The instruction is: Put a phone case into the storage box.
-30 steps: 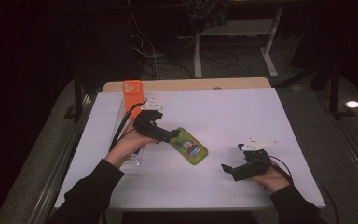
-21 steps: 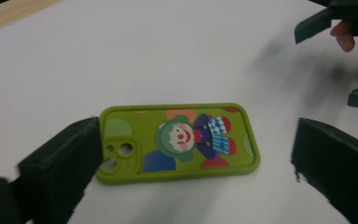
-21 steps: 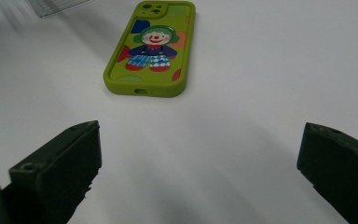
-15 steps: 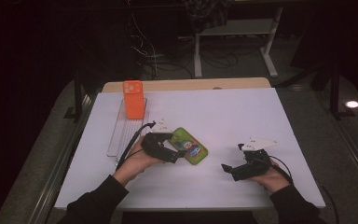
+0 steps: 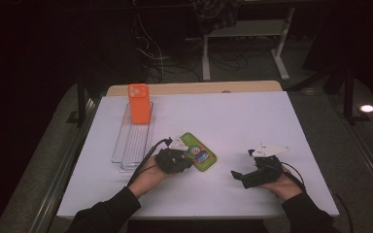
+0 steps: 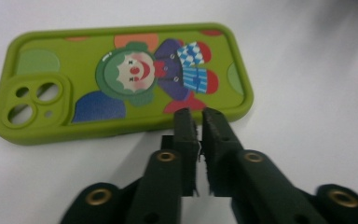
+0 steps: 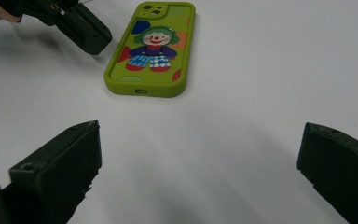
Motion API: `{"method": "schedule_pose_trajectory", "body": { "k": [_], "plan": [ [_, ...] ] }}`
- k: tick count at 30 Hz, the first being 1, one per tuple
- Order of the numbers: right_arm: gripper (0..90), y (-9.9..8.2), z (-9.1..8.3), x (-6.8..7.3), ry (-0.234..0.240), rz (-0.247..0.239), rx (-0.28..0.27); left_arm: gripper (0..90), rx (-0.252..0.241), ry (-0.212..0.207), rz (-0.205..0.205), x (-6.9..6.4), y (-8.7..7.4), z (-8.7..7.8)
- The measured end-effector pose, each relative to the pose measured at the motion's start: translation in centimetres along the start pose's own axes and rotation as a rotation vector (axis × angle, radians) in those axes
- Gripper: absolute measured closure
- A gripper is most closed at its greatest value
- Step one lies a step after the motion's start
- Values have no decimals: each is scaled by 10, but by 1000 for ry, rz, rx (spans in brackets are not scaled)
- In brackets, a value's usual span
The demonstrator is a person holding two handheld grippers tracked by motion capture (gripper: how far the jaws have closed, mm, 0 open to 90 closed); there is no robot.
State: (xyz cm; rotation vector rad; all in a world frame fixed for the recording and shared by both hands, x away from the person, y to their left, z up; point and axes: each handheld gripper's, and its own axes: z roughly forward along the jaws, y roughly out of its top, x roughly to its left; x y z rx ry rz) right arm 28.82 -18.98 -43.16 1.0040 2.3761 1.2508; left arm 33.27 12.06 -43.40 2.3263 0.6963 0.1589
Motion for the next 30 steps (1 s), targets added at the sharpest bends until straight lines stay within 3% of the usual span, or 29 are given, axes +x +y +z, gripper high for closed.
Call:
{"method": "schedule_pose_trajectory", "body": {
  "k": [2, 4, 11, 13, 18, 20, 22, 23, 24, 25, 28, 30],
  "plan": [
    [0, 0, 0, 0, 0, 0, 0, 895, 12, 1, 7, 1, 0, 4],
    [0, 0, 0, 1, -1, 2, -1, 897, -13, -4, -26, -1, 0, 9],
    [0, 1, 0, 1, -2, 5, 2, 897, -37, -13, -35, 0, 7, 19],
    [0, 1, -1, 1, -2, 2, 0, 897, -34, -13, -18, 0, 10, 21],
    [0, 1, -1, 1, 0, 1, 1, 892, -38, -16, -20, -1, 11, 21],
    [0, 0, -1, 1, 0, 1, -1, 852, -46, -27, -10, -1, 11, 18],
    [0, 0, -1, 0, -3, -1, -5, 801, -47, -36, 33, -1, 11, 10],
    [0, 0, -1, 0, -4, -5, -4, 764, -70, -33, 9, -5, 10, 8],
    [0, 0, -1, 0, -5, 1, -1, 746, -58, -34, 31, -4, 10, 5],
    [0, 0, -1, 0, -5, 2, -1, 722, -76, -41, 22, -7, 8, 2],
    [0, 0, -2, 0, -8, 7, -1, 619, -67, -46, 46, -10, 2, -6],
    [0, 0, -3, 0, -10, 9, -3, 550, -79, -48, 29, -11, -2, -9]
  ]
}}
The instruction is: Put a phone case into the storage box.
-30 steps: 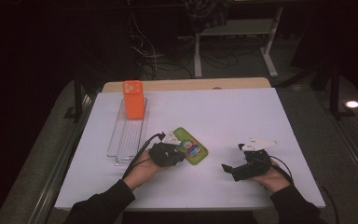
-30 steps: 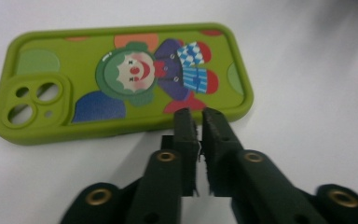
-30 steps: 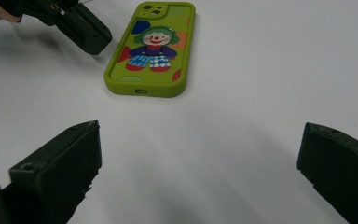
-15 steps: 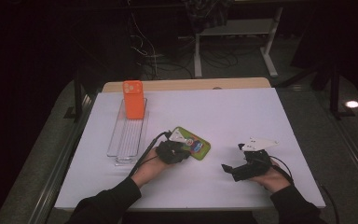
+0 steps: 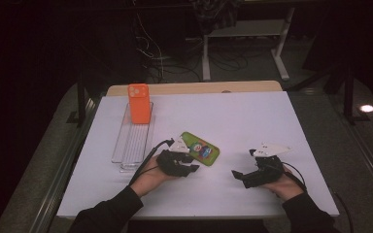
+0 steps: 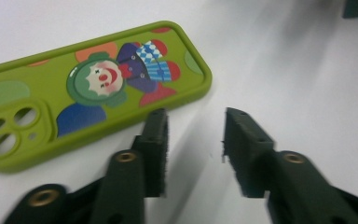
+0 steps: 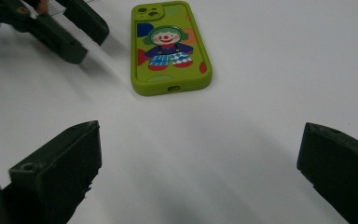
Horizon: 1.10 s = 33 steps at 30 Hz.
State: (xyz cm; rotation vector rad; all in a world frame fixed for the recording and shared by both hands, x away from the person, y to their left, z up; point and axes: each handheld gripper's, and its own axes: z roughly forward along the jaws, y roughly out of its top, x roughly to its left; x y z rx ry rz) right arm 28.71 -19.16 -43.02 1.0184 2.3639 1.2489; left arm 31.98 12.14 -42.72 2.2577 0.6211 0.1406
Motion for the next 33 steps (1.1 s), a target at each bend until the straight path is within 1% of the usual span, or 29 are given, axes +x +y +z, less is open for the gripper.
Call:
{"method": "schedule_pose_trajectory", "body": {
  "k": [2, 3, 4, 5, 6, 8, 9, 10, 11, 12, 14, 15, 17, 18, 19, 20, 21, 24, 26, 27, 29, 30, 31, 32, 33],
  "plan": [
    [0, 0, 0, 0, -1, 5, -2, 444, 8, -3, -9, 0, -4, -4],
    [0, 0, 0, 0, -2, 6, -1, 368, 16, 7, -2, 0, -7, -6],
    [0, 0, 0, 0, -2, 6, 0, 318, 15, 12, -9, 0, -9, -7],
    [0, 0, 0, 1, -3, 7, 0, 290, 3, 14, -19, -1, -11, -8],
    [0, 0, 0, 1, -3, 6, 2, 256, -1, 17, -17, 0, -12, -11],
    [0, 0, 0, 0, -5, 10, 3, 223, -15, 16, -25, -1, -13, -13],
    [0, -1, 0, 0, -6, 10, 3, 207, -15, 18, -11, 0, -13, -16],
    [0, -1, 0, 0, -2, 19, 7, 183, -24, 18, -21, -1, -14, -16],
    [0, -1, 0, 0, 0, 21, 7, 158, -27, 15, -23, -1, -14, -17],
    [0, -1, 0, 0, 1, 22, 9, 138, -22, 22, -11, -1, -15, -19],
    [0, -1, 0, 0, 7, 21, 14, 94, -38, 11, -10, -3, -16, -20],
    [0, 0, 0, 1, 9, 28, 15, 71, -28, 6, 4, -3, -16, -22],
    [0, 1, 0, 0, 18, 29, 12, 38, -44, -2, -10, -5, -15, -22],
    [0, 2, 1, 1, 20, 36, 15, 11, -41, 2, -12, -5, -16, -22],
    [0, 2, 1, 1, 22, 38, 18, 0, -30, 6, -5, -5, -16, -21],
    [0, 3, 1, 1, 23, 36, 22, 0, -28, 6, -11, -5, -16, -21],
    [0, 4, 1, 1, 27, 38, 21, 0, -21, 5, 5, -5, -15, -22],
    [0, 10, 1, 1, 28, 42, 23, 0, -35, 13, 5, -7, -15, -23],
    [0, 14, 0, 0, 39, 48, 22, 0, -30, 12, 17, -5, -15, -25],
    [0, 17, -1, -1, 43, 42, 22, 0, -39, 11, 12, -5, -15, -25],
    [0, 22, -2, -2, 57, 34, 33, 0, -39, 6, 17, -4, -15, -25],
    [0, 24, -2, -2, 54, 27, 35, 0, -43, 4, 16, -4, -15, -25],
    [0, 27, -3, -2, 53, 32, 34, 0, -38, 5, 25, -3, -15, -26],
    [0, 30, -3, -3, 55, 37, 27, 0, -41, 5, 23, -3, -14, -26],
    [0, 33, -4, -3, 58, 45, 25, 0, -53, 4, 12, -3, -14, -26]
  ]
}}
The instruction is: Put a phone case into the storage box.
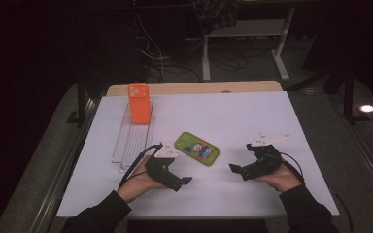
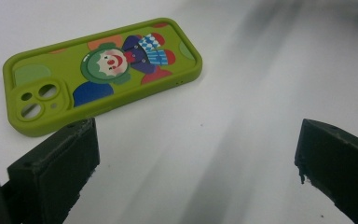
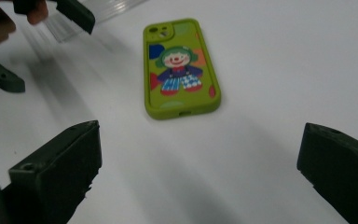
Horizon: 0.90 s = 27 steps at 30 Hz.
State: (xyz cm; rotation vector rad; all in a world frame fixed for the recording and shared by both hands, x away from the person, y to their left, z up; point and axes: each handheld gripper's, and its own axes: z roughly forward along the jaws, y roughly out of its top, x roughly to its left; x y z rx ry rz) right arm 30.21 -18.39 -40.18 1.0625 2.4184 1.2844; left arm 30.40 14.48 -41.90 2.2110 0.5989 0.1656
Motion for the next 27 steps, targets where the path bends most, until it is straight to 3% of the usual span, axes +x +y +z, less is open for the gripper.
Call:
{"method": "schedule_pose_trajectory", "body": {
  "k": [3, 5, 9, 27],
  "plan": [
    [0, 9, -1, -1, 4, -1, -9, 0, -13, -2, -13, -1, 0, 1],
    [0, 14, 0, 0, 6, -4, -14, 0, -8, -2, 7, 0, 0, 1],
    [0, 26, 4, -1, 7, -19, -21, 0, 1, -8, 7, 0, 0, 1],
    [0, 74, 43, 0, 50, -48, -51, 0, -2, -11, 0, 0, -1, 2]
  ]
}}
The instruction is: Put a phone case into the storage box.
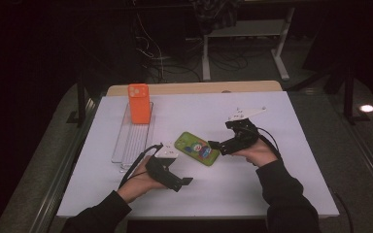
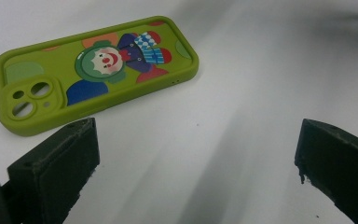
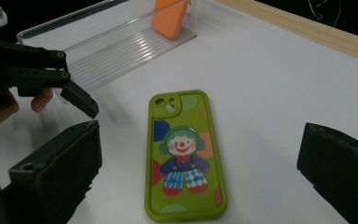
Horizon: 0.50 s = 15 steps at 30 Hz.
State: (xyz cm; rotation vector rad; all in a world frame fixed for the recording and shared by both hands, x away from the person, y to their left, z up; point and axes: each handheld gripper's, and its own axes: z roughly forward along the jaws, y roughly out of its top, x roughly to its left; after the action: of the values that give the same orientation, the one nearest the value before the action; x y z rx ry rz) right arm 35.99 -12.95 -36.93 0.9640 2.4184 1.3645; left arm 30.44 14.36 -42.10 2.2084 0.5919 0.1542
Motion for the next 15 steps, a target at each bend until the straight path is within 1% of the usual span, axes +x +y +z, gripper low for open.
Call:
{"method": "schedule_pose_trajectory", "body": {
  "k": [2, 3, 6, 7, 9, 13, 14, 15],
  "plan": [
    [0, 3, 4, 0, 4, -7, -1, 0, 7, 0, 7, 1, 0, -1],
    [0, 5, 6, 0, 5, -4, 1, 0, 1, -1, -6, 0, 0, 0],
    [0, 10, 12, 0, 12, -8, -6, 0, 5, 0, -16, 1, -1, 0],
    [0, 12, 14, 0, 15, -15, -9, 0, 15, 0, -7, 2, -1, -1],
    [0, 15, 19, 0, 20, -10, -4, 0, 16, 2, -7, 2, 0, -1],
    [0, 22, 28, -1, 25, -14, -15, 0, 16, 1, -8, 2, -1, -1],
    [0, 24, 30, -1, 28, -11, -18, 0, 9, -1, -21, 2, -1, 0],
    [0, 25, 33, -1, 26, -24, -16, 0, 10, -1, -25, 2, -1, 0]
  ]
}}
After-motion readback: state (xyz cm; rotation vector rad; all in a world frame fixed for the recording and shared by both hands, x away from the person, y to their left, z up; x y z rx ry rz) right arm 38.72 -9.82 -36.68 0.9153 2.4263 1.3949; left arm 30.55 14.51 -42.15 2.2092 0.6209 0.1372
